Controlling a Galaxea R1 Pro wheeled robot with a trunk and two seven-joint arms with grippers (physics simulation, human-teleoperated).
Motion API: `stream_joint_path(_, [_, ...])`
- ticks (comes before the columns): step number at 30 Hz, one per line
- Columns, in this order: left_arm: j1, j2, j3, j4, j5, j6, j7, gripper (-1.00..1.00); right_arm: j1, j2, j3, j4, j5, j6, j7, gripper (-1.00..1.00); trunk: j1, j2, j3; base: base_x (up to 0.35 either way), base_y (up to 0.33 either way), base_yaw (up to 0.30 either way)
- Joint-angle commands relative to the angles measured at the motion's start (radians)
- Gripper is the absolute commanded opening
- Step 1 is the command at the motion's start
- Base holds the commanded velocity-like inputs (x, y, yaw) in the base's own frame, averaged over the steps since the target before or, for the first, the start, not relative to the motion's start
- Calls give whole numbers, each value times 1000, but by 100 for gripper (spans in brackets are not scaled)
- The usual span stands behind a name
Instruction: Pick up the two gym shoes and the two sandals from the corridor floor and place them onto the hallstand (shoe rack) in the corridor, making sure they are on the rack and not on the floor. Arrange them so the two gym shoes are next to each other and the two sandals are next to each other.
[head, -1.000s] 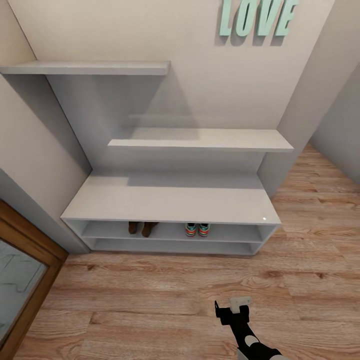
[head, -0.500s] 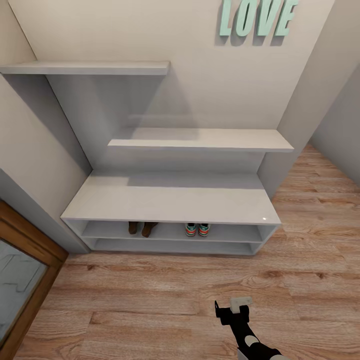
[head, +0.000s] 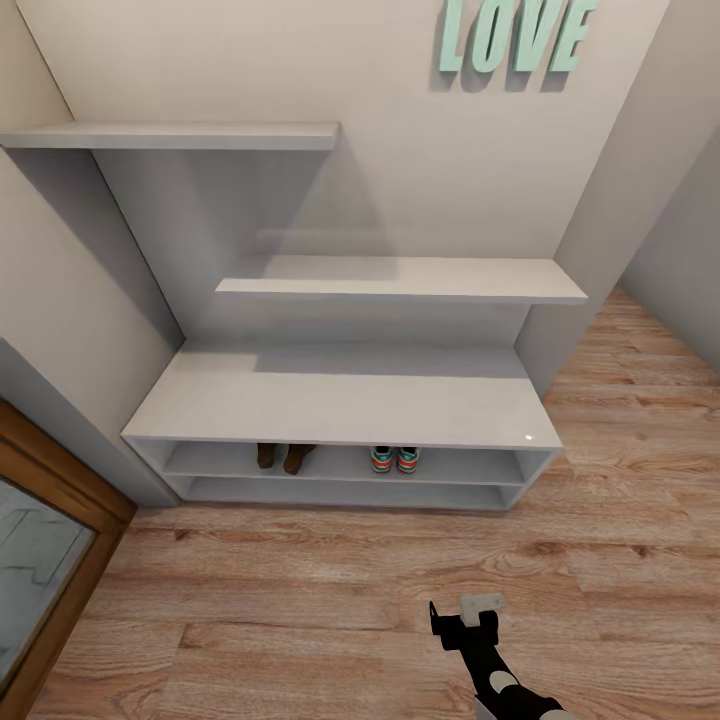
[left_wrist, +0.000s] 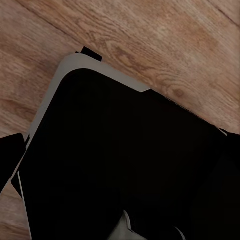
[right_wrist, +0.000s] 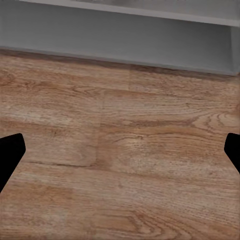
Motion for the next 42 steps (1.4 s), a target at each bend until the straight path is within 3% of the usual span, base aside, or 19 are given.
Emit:
stream_joint_path(1, [-1, 0, 5, 1, -1, -3, -5, 100, -1, 0, 9, 1, -8, -3, -4, 100, 0, -1, -1, 0, 0, 0])
stream_joint_path(42, [-1, 0, 5, 1, -1, -3, -5, 100, -1, 0, 10, 1, -8, -3, -5, 100, 0, -1, -1, 0, 0, 0])
